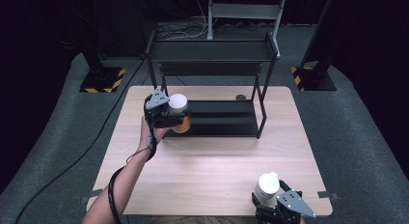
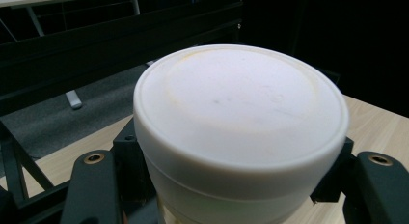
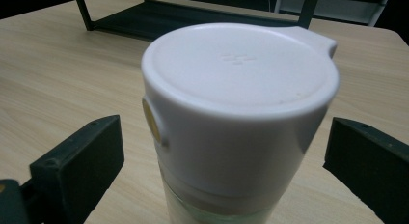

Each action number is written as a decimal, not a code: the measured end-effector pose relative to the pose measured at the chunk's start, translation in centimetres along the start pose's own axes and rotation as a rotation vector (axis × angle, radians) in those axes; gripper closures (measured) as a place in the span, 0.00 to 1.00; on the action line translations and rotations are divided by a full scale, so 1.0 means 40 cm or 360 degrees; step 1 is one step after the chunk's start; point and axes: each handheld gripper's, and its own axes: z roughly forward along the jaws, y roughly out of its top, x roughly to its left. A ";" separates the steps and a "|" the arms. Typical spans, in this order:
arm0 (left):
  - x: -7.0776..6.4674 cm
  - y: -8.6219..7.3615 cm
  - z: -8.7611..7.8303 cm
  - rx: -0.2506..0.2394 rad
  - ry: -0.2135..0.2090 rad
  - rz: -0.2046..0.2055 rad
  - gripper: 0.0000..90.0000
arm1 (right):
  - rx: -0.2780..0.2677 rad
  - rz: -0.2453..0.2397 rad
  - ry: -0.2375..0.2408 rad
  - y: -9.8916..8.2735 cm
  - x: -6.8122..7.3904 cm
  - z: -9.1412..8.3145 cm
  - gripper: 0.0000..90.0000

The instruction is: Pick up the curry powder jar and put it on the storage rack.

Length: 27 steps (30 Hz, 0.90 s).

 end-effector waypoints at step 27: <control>0.046 0.077 -0.006 -0.0030 0.0022 0.0005 0.38 | 0.0011 0.0002 0.0000 0.003 0.001 0.004 0.00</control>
